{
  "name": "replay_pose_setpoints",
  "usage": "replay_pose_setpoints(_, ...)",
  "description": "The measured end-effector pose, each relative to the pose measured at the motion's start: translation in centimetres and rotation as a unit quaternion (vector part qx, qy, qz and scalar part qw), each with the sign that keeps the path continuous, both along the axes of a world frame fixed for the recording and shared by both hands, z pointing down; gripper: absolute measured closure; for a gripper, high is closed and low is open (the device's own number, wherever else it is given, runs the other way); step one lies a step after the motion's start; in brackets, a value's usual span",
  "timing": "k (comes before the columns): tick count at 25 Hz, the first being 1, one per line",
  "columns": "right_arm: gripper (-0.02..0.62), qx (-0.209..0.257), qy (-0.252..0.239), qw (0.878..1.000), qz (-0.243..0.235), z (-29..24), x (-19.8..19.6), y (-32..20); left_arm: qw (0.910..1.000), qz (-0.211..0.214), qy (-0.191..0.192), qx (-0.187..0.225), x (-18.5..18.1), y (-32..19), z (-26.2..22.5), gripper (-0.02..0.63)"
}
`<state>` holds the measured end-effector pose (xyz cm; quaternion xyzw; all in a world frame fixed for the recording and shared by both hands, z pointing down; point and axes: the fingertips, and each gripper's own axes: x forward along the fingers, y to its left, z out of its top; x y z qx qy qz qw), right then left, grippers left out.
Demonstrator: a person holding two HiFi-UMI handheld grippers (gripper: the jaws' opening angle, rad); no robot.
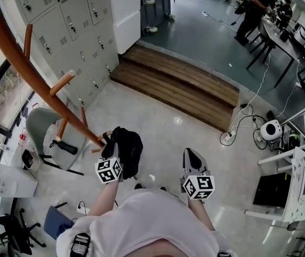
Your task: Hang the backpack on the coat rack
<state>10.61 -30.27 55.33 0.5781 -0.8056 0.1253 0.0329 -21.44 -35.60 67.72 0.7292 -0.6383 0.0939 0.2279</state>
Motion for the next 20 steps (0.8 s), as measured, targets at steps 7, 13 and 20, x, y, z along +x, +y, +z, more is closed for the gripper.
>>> replay_pose_setpoints(7, 0.586, -0.003, 0.0, 1.0, -0.004, 0.2, -0.8, -0.1, 0.9998, -0.02, -0.003, -0.003, -0.6, 0.6, -0.6, 0.388)
replay_pose_setpoints(13, 0.586, -0.004, 0.001, 1.0, -0.003, 0.1, -0.4, 0.0, 0.9979, -0.016, -0.036, 0.05, -1.2, 0.6, -4.4, 0.373)
replay_pose_setpoints(20, 0.586, -0.001, 0.0, 1.0, -0.002, 0.0, 0.0, 0.5, 0.9844, 0.026, -0.045, 0.168, 1.3, -0.3, -12.4, 0.373)
